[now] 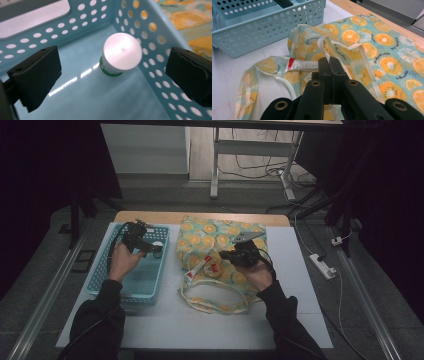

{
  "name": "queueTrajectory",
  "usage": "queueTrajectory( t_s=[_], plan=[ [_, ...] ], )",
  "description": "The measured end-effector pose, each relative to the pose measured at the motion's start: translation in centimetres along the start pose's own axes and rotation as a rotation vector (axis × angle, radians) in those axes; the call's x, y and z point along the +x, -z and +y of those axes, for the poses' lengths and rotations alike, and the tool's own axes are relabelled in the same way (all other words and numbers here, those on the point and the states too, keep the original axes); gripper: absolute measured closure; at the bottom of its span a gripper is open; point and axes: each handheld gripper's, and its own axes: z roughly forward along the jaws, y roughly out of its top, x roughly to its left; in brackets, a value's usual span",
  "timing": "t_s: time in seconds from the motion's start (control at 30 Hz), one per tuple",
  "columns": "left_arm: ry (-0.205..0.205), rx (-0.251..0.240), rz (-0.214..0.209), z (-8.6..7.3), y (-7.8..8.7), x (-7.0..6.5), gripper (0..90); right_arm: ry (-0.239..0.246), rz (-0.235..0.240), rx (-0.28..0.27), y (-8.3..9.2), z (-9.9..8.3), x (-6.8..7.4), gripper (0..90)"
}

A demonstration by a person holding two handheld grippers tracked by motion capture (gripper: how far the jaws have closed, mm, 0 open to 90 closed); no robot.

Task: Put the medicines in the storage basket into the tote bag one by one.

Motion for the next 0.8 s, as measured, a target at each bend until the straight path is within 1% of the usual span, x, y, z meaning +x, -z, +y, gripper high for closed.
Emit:
queueTrajectory(
  t_s=[0.1,0.13,0.2,0.3,0.33,0.37,0.43,0.5,0.53,0.57,0.63,0.7,0.73,0.8],
  plan=[
    [-0.024,0.029,-0.005,0.3,-0.7,0.0,3.2,0.000,0.000,0.001,0.0,0.0,0.0,89.8],
    [-0.035,0.047,-0.004,0.4,-0.9,0.0,4.3,0.000,0.001,0.001,0.0,0.0,0.0,89.8],
    [-0.060,0.061,0.010,0.5,-1.3,-0.2,6.6,0.001,0.001,0.001,0.0,0.0,0.0,89.8],
    [-0.087,0.079,0.016,0.7,-1.7,-0.4,15.8,0.002,0.002,0.001,0.0,0.0,0.0,89.8],
    [-0.094,0.082,0.012,0.8,-1.8,-0.4,20.6,0.003,0.001,0.003,0.0,0.0,0.0,89.8],
    [-0.095,0.085,0.004,0.8,-1.9,-0.4,24.8,0.003,0.001,0.003,0.0,0.0,0.0,89.8],
    [-0.099,0.091,0.004,0.9,-2.0,-0.5,30.0,0.003,0.001,0.003,0.0,0.0,0.0,89.8],
    [-0.097,0.093,-0.012,1.0,-2.1,-0.5,37.1,0.003,0.001,0.003,0.0,0.0,0.0,89.8],
    [-0.094,0.087,-0.028,1.0,-2.1,-0.4,41.4,0.003,0.001,0.003,0.0,0.0,0.0,89.8],
    [-0.091,0.081,-0.031,1.0,-2.0,-0.5,48.3,0.004,0.001,0.002,0.0,0.0,0.0,89.8],
    [-0.096,0.089,-0.016,1.1,-2.0,-0.6,49.8,0.003,0.001,0.002,0.0,0.0,0.0,89.7],
    [-0.090,0.093,-0.003,1.1,-1.9,-0.7,50.0,0.003,0.001,0.002,0.0,0.0,0.0,89.8],
    [-0.086,0.094,-0.007,1.1,-1.8,-0.7,50.0,0.003,0.001,0.002,0.0,0.0,0.0,89.7],
    [-0.077,0.080,-0.009,1.0,-1.4,-0.6,50.1,0.003,0.002,0.000,0.0,0.0,0.0,89.8]
  ],
)
